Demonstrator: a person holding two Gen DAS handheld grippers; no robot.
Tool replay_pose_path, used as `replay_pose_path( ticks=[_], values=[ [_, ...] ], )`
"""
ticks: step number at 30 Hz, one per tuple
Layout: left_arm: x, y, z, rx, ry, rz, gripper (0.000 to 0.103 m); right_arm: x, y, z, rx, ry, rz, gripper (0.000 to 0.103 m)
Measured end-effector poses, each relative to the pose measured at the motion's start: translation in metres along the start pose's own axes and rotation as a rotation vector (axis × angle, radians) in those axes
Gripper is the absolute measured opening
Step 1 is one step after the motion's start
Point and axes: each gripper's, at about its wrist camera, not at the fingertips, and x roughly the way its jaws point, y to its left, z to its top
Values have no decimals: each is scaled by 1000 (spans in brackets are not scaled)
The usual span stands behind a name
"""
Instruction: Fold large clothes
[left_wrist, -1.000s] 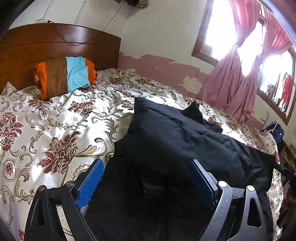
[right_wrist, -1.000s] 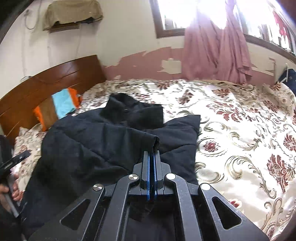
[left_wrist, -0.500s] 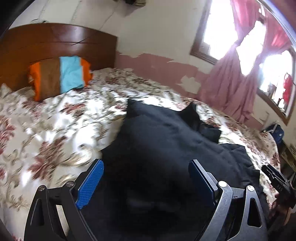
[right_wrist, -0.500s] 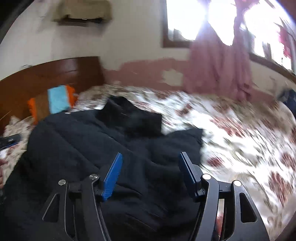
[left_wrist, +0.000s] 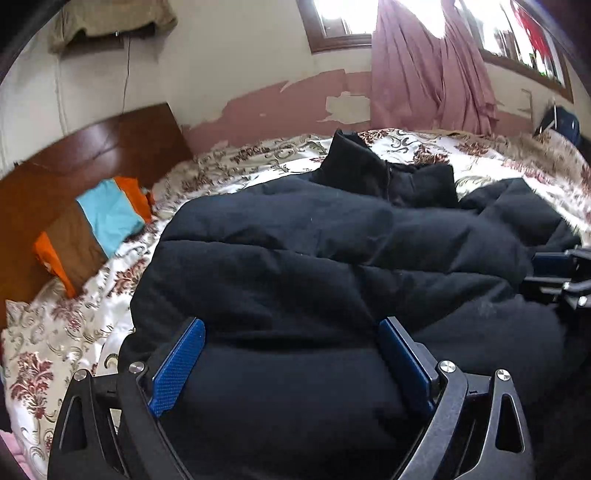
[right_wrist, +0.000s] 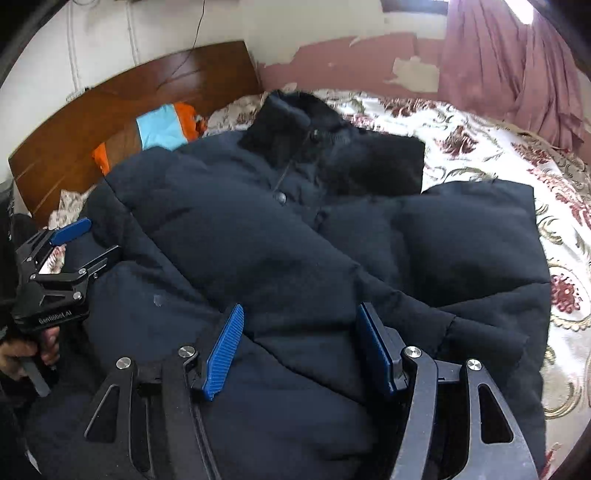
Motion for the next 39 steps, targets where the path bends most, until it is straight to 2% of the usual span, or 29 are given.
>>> replay_pose_path(
  ticks=[4,7,12,16,18,19,20,23,26,29,31,36,39],
  values=[
    [0,-6,-7,21,-14,34,95,15,13,-3,-56,68,-45,60],
    [3,-10,-7,47,-5,59,95,20,14,-1,-61,93,-46,60],
    [6,-9,-8,73,11,73,95,17,11,0,-54,90,-33,60],
    [0,1,-7,43,-5,18,95,-1,-3,3,15,22,37,60],
    [-6,12,0,17,-3,-47,95,-25,-19,9,96,-77,93,61],
    [-9,16,4,3,-1,-72,95,-34,-29,15,133,-116,105,65],
    [-12,22,11,-17,-6,-97,95,-38,-35,19,156,-142,101,70],
    [-15,37,40,-75,-48,-117,95,-42,-60,48,230,-219,59,73],
    [1,41,80,-128,-70,-130,95,-25,-93,85,390,-263,95,73],
    [26,35,110,-152,-50,-146,95,6,-118,113,562,-286,170,73],
    [45,28,130,-174,-35,-162,95,26,-128,123,627,-296,170,74],
    [88,5,164,-212,3,-143,95,69,-131,123,651,-341,162,73],
    [114,-8,176,-231,4,-130,95,79,-134,113,640,-376,184,67]
  ],
)
